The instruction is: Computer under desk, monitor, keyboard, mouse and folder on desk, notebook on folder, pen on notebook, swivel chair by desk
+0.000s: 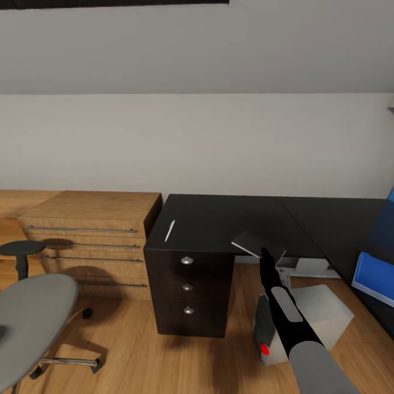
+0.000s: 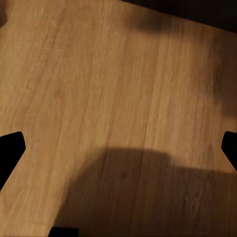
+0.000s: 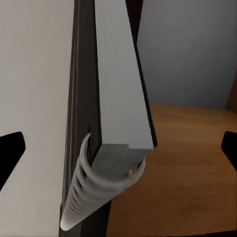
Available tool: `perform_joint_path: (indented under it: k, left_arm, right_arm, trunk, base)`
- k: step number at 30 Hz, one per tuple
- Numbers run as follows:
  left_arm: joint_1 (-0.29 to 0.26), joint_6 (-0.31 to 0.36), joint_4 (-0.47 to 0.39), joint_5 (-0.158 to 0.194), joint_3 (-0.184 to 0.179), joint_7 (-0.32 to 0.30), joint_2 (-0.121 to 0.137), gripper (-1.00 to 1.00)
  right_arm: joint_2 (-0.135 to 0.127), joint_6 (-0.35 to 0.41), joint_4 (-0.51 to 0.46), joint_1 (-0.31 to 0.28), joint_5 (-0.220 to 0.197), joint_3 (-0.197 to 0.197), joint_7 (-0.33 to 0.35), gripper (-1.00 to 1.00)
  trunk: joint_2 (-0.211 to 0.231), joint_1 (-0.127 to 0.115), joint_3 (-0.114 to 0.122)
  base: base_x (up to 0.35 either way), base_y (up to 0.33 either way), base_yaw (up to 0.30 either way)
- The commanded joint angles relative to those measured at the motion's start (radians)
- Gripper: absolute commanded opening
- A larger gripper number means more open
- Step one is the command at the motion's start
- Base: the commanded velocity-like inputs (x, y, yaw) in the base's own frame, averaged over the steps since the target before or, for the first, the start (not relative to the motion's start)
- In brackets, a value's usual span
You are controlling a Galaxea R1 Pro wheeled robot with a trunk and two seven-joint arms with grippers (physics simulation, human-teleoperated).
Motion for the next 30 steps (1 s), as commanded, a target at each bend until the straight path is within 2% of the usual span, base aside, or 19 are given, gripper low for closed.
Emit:
perform_joint_path:
  k: [1,14,15,28,30]
  left_arm:
    - [0.0,0.005,-0.002,0.009,-0.002,0.001,0.001,1.0]
    - [0.0,0.006,-0.002,0.009,-0.002,0.001,0.001,1.0]
    - [0.0,0.006,-0.002,0.009,-0.003,0.001,0.001,1.0]
    - [0.0,0.005,0.028,0.009,-0.001,0.003,0.001,1.0]
    - [0.0,0.005,0.031,0.009,-0.001,0.003,0.001,1.0]
  right_arm:
    - [0.001,-0.002,0.0,0.0,-0.01,-0.002,0.003,1.0]
    - [0.002,-0.004,0.0,0.0,-0.01,-0.002,0.003,1.0]
    - [0.002,-0.004,0.0,0.0,-0.01,-0.002,0.002,-1.0]
    - [0.002,-0.026,0.0,0.0,-0.012,-0.003,0.004,-1.0]
    - [0.002,-0.027,0.0,0.0,-0.012,-0.003,0.004,-1.0]
  trunk:
    - [0.0,0.0,-0.001]
    - [0.0,0.0,-0.001]
    - [0.0,0.0,-0.001]
    - [0.0,0.0,-0.001]
    - [0.014,-0.008,0.006]
  base:
    - [0.063,0.0,0.0]
    - [0.018,0.0,0.0]
    - [0.002,0.0,0.0]
    - [0.0,0.0,0.0]
    - [0.0,0.0,0.0]
